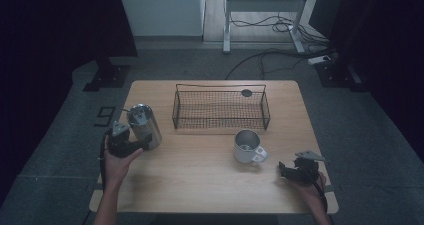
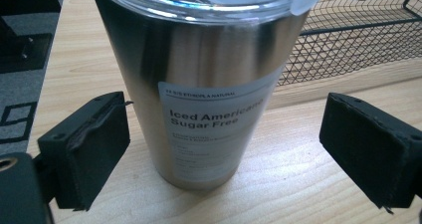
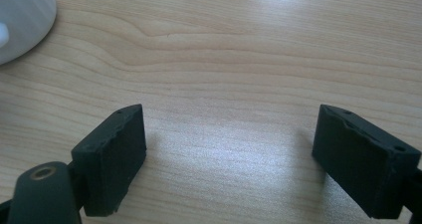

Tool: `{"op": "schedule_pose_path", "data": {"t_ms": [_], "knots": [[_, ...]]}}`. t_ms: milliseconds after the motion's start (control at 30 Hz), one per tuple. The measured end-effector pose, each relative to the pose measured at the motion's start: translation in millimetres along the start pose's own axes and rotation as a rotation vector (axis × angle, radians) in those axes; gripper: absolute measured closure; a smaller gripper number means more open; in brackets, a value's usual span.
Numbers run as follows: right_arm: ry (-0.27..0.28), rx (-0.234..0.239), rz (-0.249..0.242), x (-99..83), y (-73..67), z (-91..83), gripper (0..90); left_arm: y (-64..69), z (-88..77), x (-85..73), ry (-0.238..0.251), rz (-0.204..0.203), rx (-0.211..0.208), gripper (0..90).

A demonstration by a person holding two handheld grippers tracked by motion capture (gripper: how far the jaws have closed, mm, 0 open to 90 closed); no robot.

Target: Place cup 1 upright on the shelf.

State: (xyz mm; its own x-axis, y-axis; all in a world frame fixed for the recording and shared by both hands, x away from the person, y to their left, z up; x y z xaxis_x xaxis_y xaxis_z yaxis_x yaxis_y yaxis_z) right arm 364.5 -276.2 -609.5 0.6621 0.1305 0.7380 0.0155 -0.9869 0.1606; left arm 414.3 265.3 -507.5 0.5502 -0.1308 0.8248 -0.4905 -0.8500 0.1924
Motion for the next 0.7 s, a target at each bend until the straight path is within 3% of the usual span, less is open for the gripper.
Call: {"op": "schedule_pose_path", "data": {"t_ms": [700], "knots": [[0.000, 0.000, 0.000, 0.0, 0.0, 0.0, 13.3, -12.5, 20.0, 4.1, -0.006, 0.000, 0.026, 3.1]]}}
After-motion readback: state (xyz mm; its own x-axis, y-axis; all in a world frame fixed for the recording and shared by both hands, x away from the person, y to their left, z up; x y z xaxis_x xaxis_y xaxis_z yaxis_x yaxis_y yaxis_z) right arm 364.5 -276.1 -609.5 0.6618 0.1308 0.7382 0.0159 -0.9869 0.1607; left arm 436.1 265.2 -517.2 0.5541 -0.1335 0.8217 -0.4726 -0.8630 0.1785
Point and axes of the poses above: each handheld gripper's, and its own axes: z roughly forward along the jaws, x roughly out of its top, y roughly to its right, the point moved 8 cm from there along z, roughly forward along the jaws, and after that the axes turned 15 degrees about -x, right-handed, at the moved point
